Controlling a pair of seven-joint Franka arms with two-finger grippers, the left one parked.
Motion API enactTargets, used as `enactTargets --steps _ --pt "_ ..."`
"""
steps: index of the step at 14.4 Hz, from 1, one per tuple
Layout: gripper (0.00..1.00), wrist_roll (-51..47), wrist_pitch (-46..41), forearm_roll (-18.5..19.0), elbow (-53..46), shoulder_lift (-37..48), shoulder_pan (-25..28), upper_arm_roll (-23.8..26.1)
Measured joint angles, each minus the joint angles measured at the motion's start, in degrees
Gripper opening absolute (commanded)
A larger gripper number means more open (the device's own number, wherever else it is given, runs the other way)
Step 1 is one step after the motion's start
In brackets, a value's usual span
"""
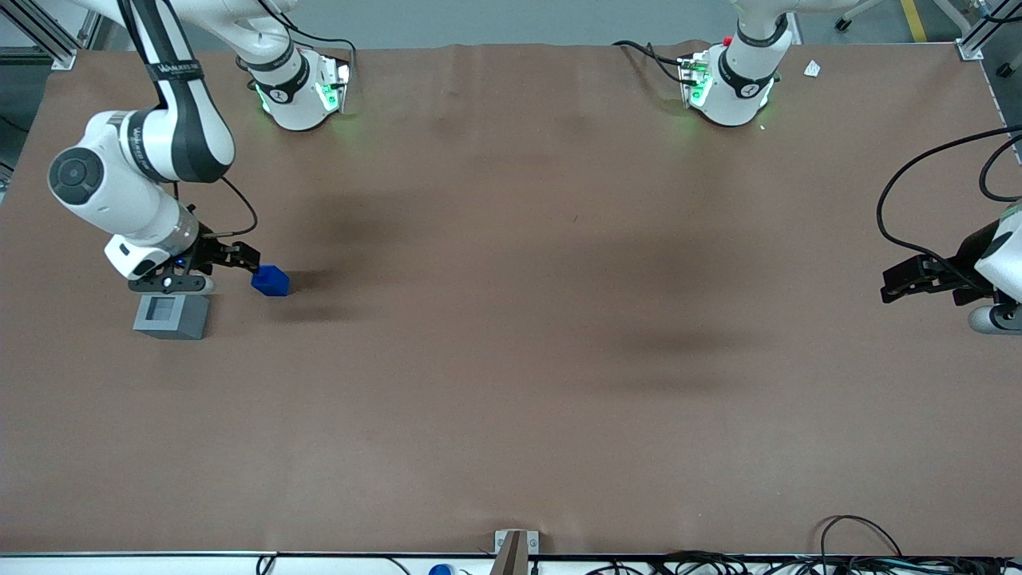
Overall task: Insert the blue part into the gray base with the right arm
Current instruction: 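Close the right gripper on the blue part, then lift the blue part and carry it over the gray base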
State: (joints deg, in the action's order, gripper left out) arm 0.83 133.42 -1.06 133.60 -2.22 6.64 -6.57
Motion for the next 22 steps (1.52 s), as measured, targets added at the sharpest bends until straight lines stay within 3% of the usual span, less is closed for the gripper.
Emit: enactTargets --steps 9,16,18,21,22 --pt "0.83 0.0 10.4 0.0 2.0 -8.7 1.2 0.0" --pt "0.76 0.0 10.6 0.0 2.5 -10.3 1.4 0.0" --pt "0.66 0.0 10.6 0.0 2.9 -10.3 1.4 0.0" --pt "0.25 0.0 10.4 0.0 3.2 -10.3 1.4 0.0" --pt "0.16 0.0 10.2 0.0 3.2 -10.2 1.4 0.0"
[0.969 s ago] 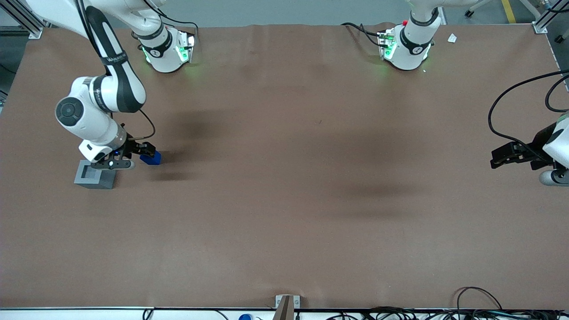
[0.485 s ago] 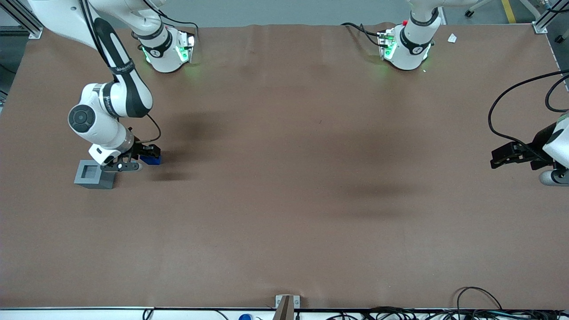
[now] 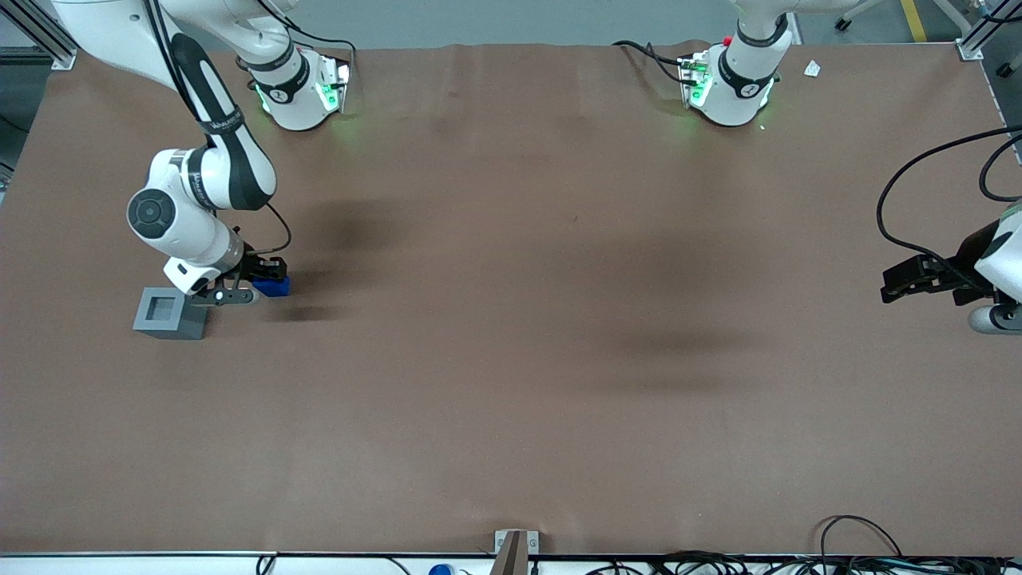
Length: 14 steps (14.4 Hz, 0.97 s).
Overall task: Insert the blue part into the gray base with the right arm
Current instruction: 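Lift the blue part and carry it over the gray base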
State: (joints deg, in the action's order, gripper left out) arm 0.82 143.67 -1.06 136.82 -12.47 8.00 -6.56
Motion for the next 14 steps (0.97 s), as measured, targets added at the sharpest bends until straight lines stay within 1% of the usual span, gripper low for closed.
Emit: enactTargets --steps 1,2,3,6,8,11,14 --pt "0.09 0.0 -0.3 0.0 0.0 0.0 0.0 0.0" --pt "0.06 0.0 -0.7 0.0 -0.1 0.0 0.0 0.0" --pt "0.05 0.0 -1.1 0.0 -0.2 0.1 0.0 0.0" --pt "0.04 0.0 -3.5 0.0 -2.4 0.7 -0.1 -0.4" --pt "0.03 0.0 -7.5 0.0 -6.1 1.3 -1.0 -0.9" --pt "0.03 0.8 -14.0 0.0 -12.4 1.8 -3.8 -1.1" --pt "0.03 4.9 -18.5 0.1 -17.3 1.8 -7.8 -1.3"
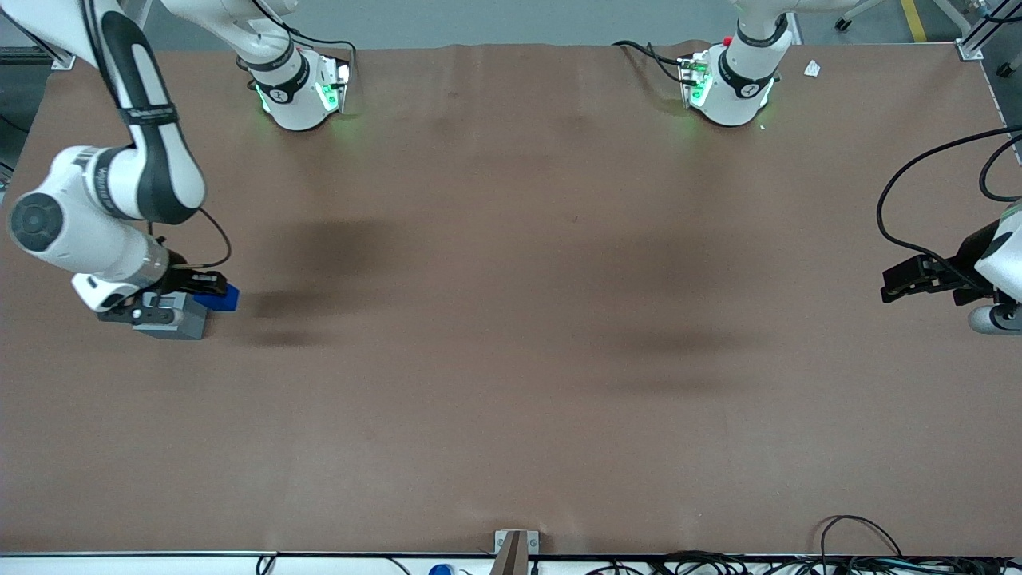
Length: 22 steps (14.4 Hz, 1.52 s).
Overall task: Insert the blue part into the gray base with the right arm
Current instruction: 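Lift the blue part and carry it over the gray base, then lower the blue part into the gray base's opening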
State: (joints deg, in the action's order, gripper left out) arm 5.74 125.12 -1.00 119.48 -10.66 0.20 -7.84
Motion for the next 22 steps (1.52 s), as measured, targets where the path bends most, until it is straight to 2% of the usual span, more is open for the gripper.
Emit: enactTargets --steps 5,16,22 --pt "0.04 4.5 -2.9 0.0 -3.7 -0.2 -5.3 -0.1" --pt "0.04 7.5 0.7 0.0 -3.7 -3.8 -9.7 -0.1" --pt "0.04 7.8 1.6 0.0 -3.8 -4.7 -10.2 -0.1"
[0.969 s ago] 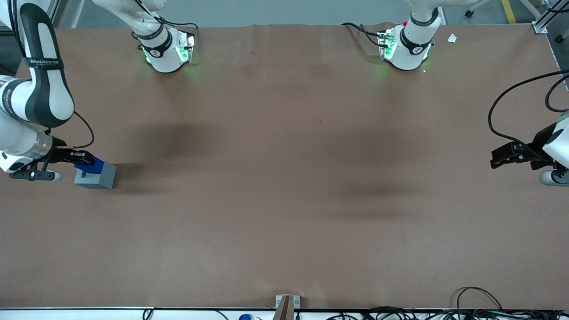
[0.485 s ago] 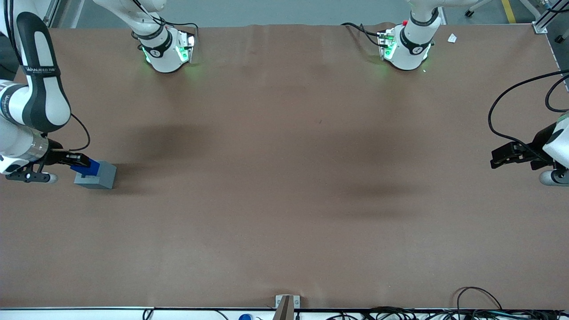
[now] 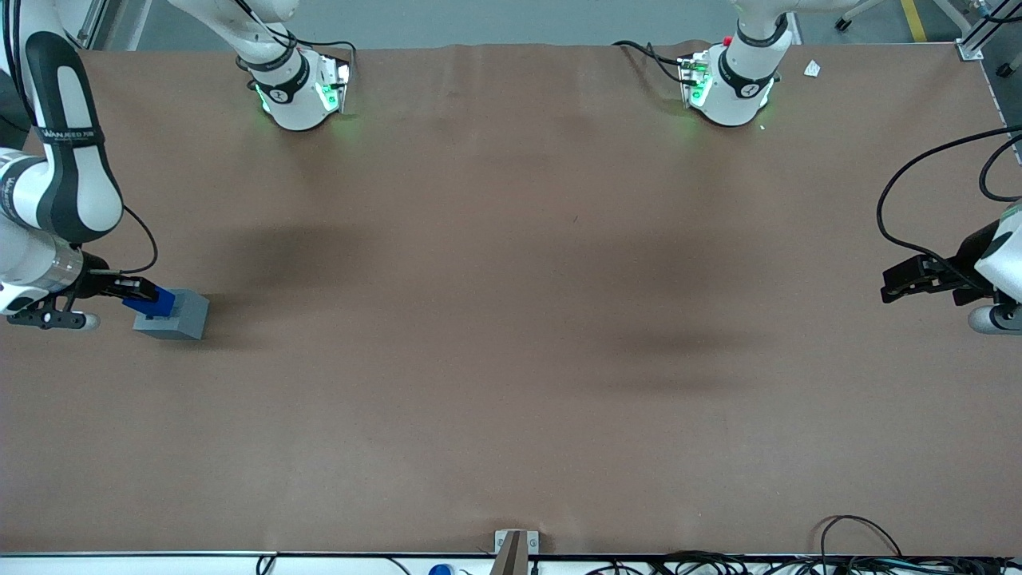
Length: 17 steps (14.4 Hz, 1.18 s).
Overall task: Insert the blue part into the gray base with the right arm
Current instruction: 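Lower the blue part into the gray base's opening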
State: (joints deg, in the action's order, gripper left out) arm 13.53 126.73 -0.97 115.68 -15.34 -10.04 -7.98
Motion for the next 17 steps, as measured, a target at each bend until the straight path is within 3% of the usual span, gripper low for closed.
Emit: enactTargets --steps 17 --pt "0.04 1.9 0.5 0.0 -0.9 -2.1 -1.4 0.0"
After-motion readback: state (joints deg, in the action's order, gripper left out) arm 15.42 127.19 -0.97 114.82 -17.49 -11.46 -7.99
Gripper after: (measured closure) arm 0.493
